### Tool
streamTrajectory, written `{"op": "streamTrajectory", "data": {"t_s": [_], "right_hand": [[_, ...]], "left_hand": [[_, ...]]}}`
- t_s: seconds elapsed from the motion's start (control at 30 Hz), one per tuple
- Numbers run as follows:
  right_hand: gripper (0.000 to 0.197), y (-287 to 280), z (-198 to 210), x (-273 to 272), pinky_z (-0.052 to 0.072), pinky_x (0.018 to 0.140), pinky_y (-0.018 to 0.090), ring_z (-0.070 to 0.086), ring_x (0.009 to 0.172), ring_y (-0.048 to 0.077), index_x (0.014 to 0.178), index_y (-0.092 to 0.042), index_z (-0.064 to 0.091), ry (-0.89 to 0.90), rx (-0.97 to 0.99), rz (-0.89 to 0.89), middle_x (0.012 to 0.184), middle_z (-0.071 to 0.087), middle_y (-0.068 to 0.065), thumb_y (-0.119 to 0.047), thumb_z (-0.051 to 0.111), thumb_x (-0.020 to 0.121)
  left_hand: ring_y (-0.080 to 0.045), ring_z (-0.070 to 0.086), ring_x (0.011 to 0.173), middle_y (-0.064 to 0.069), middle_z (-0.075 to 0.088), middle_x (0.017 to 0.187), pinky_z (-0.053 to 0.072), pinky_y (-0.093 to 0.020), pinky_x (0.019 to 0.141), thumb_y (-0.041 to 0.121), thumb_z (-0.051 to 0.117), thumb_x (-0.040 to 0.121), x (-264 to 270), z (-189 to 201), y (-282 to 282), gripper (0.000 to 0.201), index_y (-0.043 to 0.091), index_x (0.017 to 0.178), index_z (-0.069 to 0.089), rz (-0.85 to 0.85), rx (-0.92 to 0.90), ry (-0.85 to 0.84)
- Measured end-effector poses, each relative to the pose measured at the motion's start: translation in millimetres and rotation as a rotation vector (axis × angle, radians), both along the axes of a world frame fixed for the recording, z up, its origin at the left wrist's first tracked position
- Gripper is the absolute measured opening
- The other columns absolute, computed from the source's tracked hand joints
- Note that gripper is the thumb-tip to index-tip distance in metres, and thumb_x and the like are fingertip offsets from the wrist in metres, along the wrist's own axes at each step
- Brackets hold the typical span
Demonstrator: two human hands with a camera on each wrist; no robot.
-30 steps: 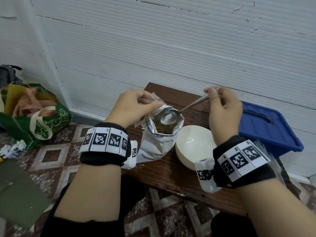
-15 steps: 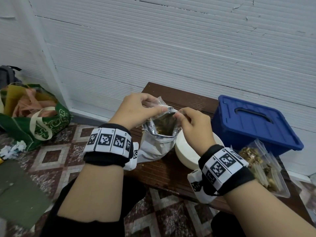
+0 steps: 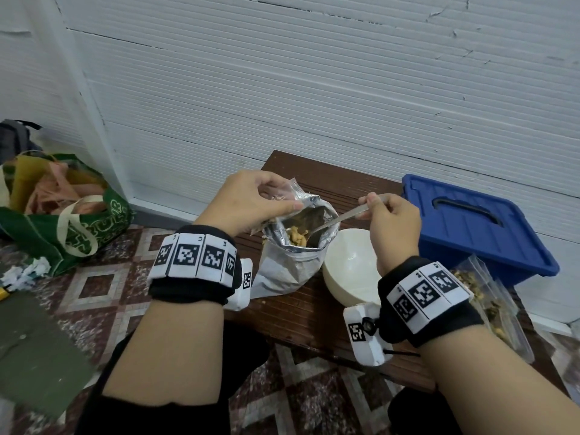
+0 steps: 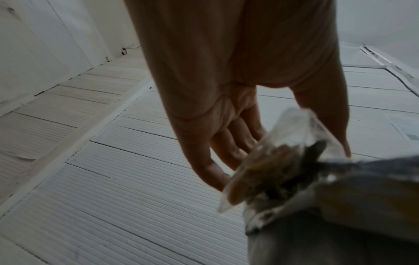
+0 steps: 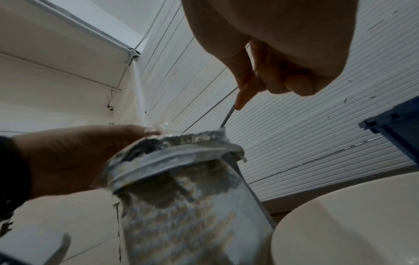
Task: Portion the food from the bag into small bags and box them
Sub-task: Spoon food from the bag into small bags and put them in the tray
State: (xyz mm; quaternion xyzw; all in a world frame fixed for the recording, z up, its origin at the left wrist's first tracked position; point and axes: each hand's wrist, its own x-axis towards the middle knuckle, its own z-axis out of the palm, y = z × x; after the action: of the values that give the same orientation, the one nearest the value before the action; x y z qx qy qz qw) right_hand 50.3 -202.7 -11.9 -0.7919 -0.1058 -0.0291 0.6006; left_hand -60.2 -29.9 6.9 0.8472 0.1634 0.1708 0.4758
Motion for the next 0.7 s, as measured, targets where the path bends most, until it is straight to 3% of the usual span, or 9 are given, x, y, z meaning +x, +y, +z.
{"op": "streamTrajectory", "data": {"t_s": [0.17, 0.33, 0.57, 0.7], "right_hand": [[0.027, -9, 14, 12, 0.035, 0.057, 0.007, 0.052, 0.063, -0.010, 0.077, -0.010, 0.067, 0.009, 0.036, -0.096, 0.065, 0.060, -0.016, -0.018, 0.050, 0.097], [0.033, -17, 36, 23, 0.042, 0.069, 0.019, 0.055, 0.070, 0.005, 0.065, -0.019, 0.062, -0.059, 0.067, -0.151, 0.067, 0.063, -0.010, -0.018, 0.050, 0.096], [0.031, -16, 56, 27, 0.042, 0.069, 0.025, 0.046, 0.059, 0.003, 0.067, -0.023, 0.059, -0.135, 0.075, -0.137, 0.063, 0.060, -0.006, -0.018, 0.049, 0.096], [0.032, -6, 58, 26, 0.043, 0.068, 0.020, 0.054, 0.067, 0.006, 0.066, -0.023, 0.060, -0.125, 0.042, -0.097, 0.064, 0.062, -0.007, -0.018, 0.049, 0.096]], "left_hand": [[0.005, 0.059, 0.089, 0.016, 0.066, 0.094, 0.045, -0.012, 0.076, 0.037, 0.082, 0.070, 1, -2, 1, 0.032, 0.028, 0.097, 0.066, 0.018, -0.003, -0.008], [0.008, 0.057, 0.085, 0.018, 0.064, 0.093, 0.041, -0.006, 0.069, 0.037, 0.081, 0.071, 2, -1, 0, 0.033, 0.027, 0.099, 0.066, 0.015, 0.021, 0.007], [0.009, 0.056, 0.083, 0.020, 0.063, 0.090, 0.039, -0.004, 0.063, 0.034, 0.082, 0.070, 1, 2, -2, 0.033, 0.032, 0.097, 0.064, -0.013, 0.059, 0.032], [0.010, 0.056, 0.078, 0.019, 0.064, 0.089, 0.040, -0.001, 0.061, 0.034, 0.083, 0.070, 2, 2, -3, 0.036, 0.031, 0.102, 0.067, -0.021, 0.082, 0.049]]}}
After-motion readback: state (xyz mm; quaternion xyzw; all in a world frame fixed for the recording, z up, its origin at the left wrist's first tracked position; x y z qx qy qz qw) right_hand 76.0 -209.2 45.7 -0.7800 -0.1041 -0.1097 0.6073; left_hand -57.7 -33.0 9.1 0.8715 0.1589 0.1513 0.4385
